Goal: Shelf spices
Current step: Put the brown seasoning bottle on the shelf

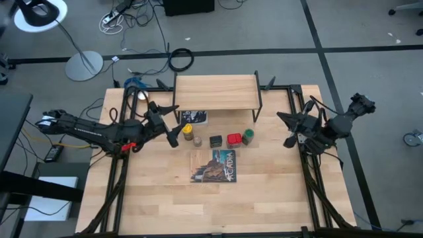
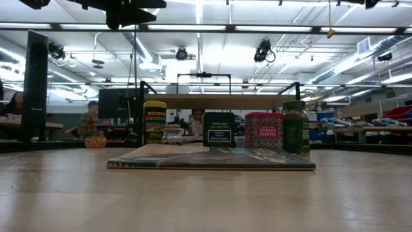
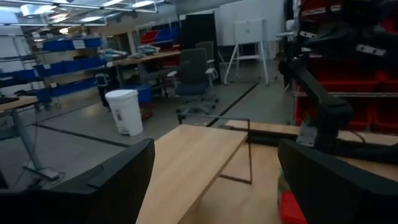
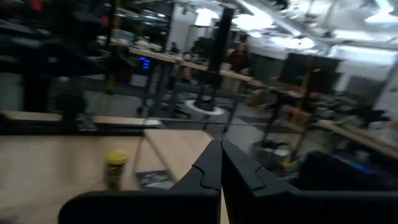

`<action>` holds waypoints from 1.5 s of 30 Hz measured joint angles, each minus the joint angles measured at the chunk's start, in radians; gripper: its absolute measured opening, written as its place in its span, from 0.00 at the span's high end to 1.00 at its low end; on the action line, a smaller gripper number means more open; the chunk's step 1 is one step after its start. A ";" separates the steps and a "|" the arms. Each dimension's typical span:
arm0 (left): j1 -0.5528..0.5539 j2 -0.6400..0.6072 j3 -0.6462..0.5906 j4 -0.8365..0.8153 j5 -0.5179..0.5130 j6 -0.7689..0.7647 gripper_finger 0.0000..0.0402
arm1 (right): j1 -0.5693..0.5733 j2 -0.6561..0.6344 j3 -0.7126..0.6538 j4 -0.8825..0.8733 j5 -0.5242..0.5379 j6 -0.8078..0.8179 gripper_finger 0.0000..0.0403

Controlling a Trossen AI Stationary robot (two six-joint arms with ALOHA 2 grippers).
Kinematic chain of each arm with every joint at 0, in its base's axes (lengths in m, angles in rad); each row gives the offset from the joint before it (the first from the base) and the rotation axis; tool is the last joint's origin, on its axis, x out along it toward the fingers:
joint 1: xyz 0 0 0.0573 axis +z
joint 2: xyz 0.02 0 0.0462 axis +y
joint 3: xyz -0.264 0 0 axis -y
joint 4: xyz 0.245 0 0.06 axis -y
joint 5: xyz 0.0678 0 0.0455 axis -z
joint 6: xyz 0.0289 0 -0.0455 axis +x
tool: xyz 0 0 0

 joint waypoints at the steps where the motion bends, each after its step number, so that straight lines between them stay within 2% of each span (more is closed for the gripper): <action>1: 0.000 0.000 0.000 -0.001 -0.010 -0.003 0.13 | 0.006 -0.024 0.000 -0.056 -0.018 0.044 1.00; 8: 0.000 -0.054 0.000 -0.029 -0.089 -0.023 0.13 | 0.009 -0.161 0.000 -0.412 -0.173 0.330 1.00; 12: 0.000 -0.086 0.000 -0.088 -0.095 -0.037 0.13 | -0.001 -0.197 0.000 -0.527 -0.224 0.437 1.00; 17: 0.000 -0.074 -0.010 -0.197 -0.091 -0.118 0.13 | -0.015 -0.200 0.000 -0.611 -0.281 0.542 1.00; 24: 0.001 -0.018 -0.051 -0.196 -0.072 -0.209 0.13 | -0.036 -0.199 0.000 -0.641 -0.281 0.573 1.00; 32: 0.002 0.049 -0.048 -0.121 0.084 -0.205 0.14 | -0.065 -0.198 0.000 -0.640 -0.280 0.571 1.00; 38: 0.002 0.106 0.055 -0.187 0.126 -0.155 0.27 | -0.091 -0.198 0.000 -0.638 -0.280 0.562 0.99; 45: 0.001 0.189 0.205 -0.289 0.142 -0.092 0.49 | -0.111 -0.198 0.000 -0.638 -0.282 0.561 1.00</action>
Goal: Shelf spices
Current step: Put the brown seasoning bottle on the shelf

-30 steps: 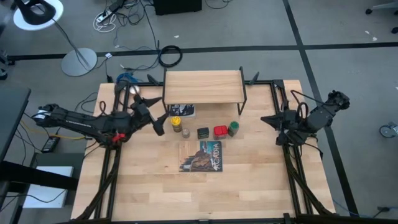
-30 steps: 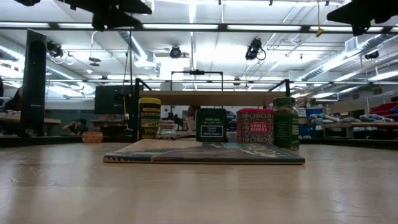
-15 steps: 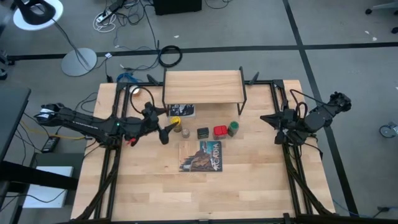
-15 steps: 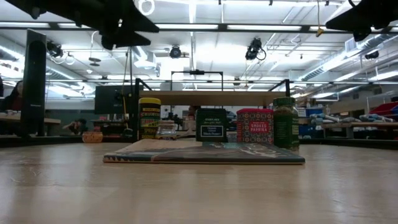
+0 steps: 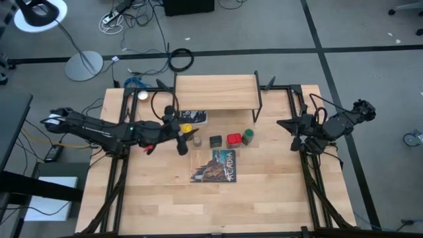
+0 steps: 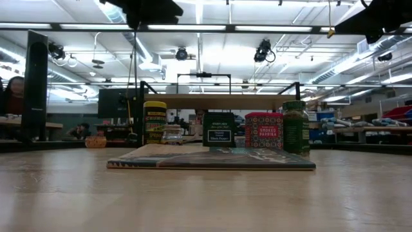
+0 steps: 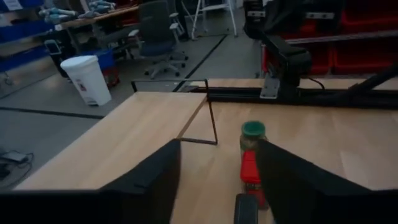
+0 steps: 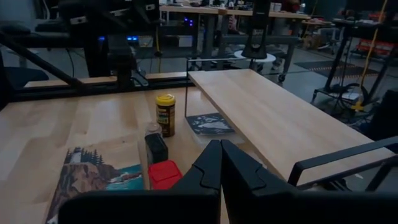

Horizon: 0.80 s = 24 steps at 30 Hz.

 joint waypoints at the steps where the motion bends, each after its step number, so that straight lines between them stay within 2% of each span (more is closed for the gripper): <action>1: 0.000 0.011 0.014 -0.012 0.000 0.007 0.53 | 0.000 0.000 0.000 0.000 -0.004 0.000 0.99; 13: 0.000 0.041 0.047 -0.179 0.018 -0.039 0.97 | 0.000 0.000 0.000 0.014 -0.029 -0.045 0.99; 20: 0.006 0.084 0.047 -0.251 0.137 -0.124 0.99 | 0.000 0.000 0.000 0.040 -0.031 -0.078 0.99; 24: 0.006 0.143 0.048 -0.239 0.150 -0.140 0.98 | 0.000 0.000 0.000 0.054 -0.032 -0.089 0.99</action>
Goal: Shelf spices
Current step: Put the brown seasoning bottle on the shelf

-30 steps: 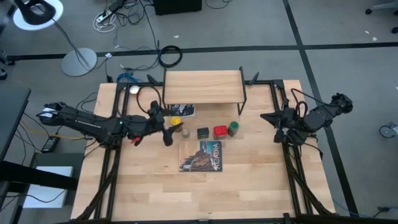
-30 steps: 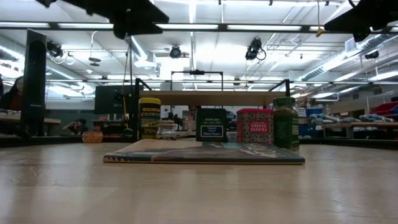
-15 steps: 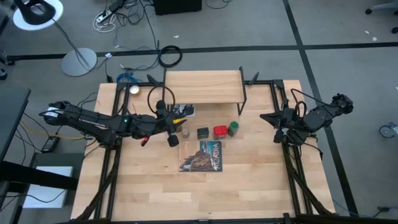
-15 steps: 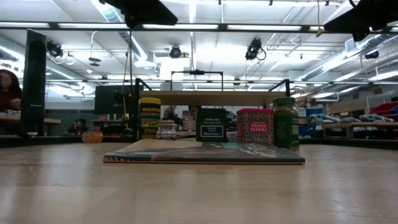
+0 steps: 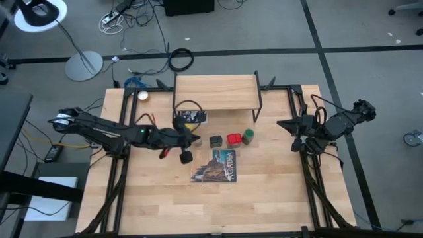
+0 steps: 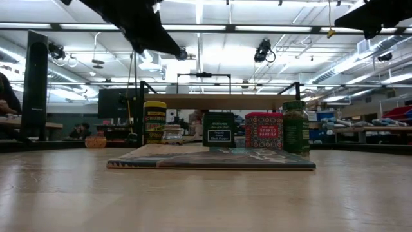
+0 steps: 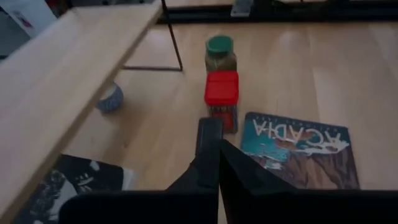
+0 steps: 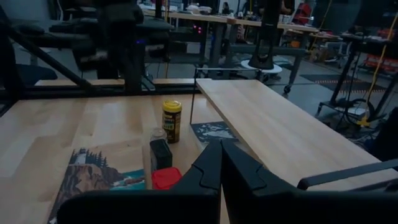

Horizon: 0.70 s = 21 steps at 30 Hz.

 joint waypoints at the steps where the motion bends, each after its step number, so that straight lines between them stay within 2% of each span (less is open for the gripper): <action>1: 0.001 0.017 0.000 0.007 0.000 0.001 0.96 | 0.000 0.000 0.000 0.001 0.000 -0.001 0.99; 6: 0.002 0.078 0.000 0.065 0.006 0.027 0.81 | 0.000 0.000 0.000 0.011 0.000 -0.009 0.99; 14: 0.002 0.101 0.000 -0.010 0.019 -0.001 0.48 | 0.000 0.000 0.000 0.013 0.000 -0.017 0.99; 17: 0.002 0.111 -0.001 -0.032 0.016 -0.034 0.40 | 0.000 0.000 0.000 0.013 0.000 -0.017 0.99; 21: 0.002 0.146 -0.001 -0.053 0.016 -0.058 0.34 | 0.000 0.000 0.000 0.013 0.000 -0.017 0.99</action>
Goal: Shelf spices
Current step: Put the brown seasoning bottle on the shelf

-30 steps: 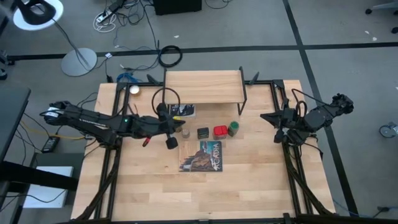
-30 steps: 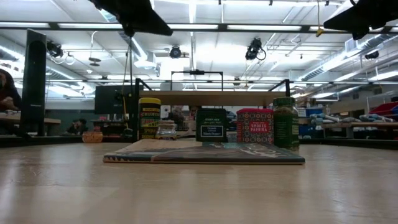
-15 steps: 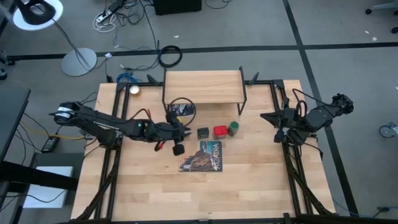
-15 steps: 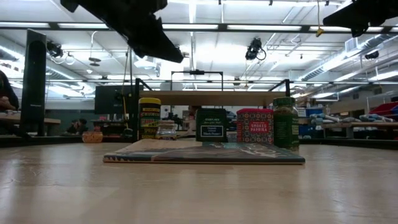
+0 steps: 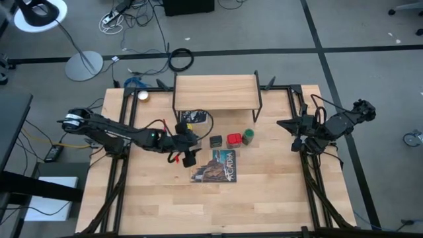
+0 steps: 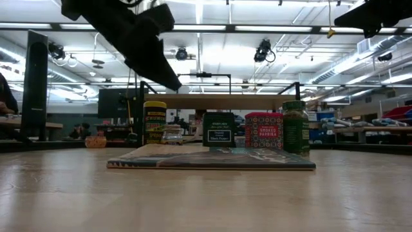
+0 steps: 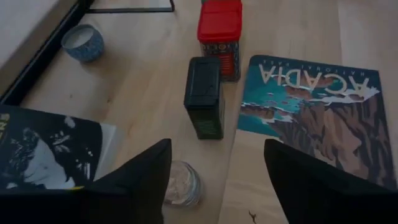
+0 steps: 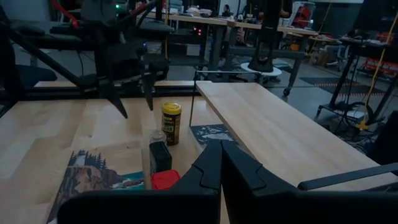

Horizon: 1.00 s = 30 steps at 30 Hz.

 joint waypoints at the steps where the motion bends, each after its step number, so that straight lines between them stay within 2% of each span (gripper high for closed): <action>1: 0.000 0.008 0.000 -0.001 0.001 0.000 0.34 | 0.000 0.000 0.000 -0.001 0.000 0.000 0.99; 4: 0.000 0.046 0.011 0.003 0.006 0.011 0.34 | 0.000 0.000 0.000 0.000 0.000 0.000 0.99; 8: -0.002 0.120 0.090 -0.075 0.010 0.096 0.36 | 0.000 0.000 0.000 0.000 0.000 0.000 0.99; 13: 0.003 0.244 0.243 -0.292 0.007 0.195 0.36 | 0.000 0.000 0.000 0.000 0.001 0.000 0.99; 17: 0.019 0.335 0.361 -0.465 -0.049 0.249 0.37 | 0.000 0.000 0.000 0.001 0.001 0.000 0.99; 21: 0.042 0.375 0.440 -0.572 -0.071 0.268 0.37 | 0.000 0.000 0.000 0.000 0.000 0.000 0.99; 24: 0.072 0.375 0.450 -0.594 -0.035 0.249 0.36 | 0.000 0.000 0.000 0.000 -0.001 -0.002 0.99; 30: 0.147 0.375 0.447 -0.637 0.101 0.162 0.36 | 0.000 0.000 0.000 0.000 -0.010 -0.014 0.99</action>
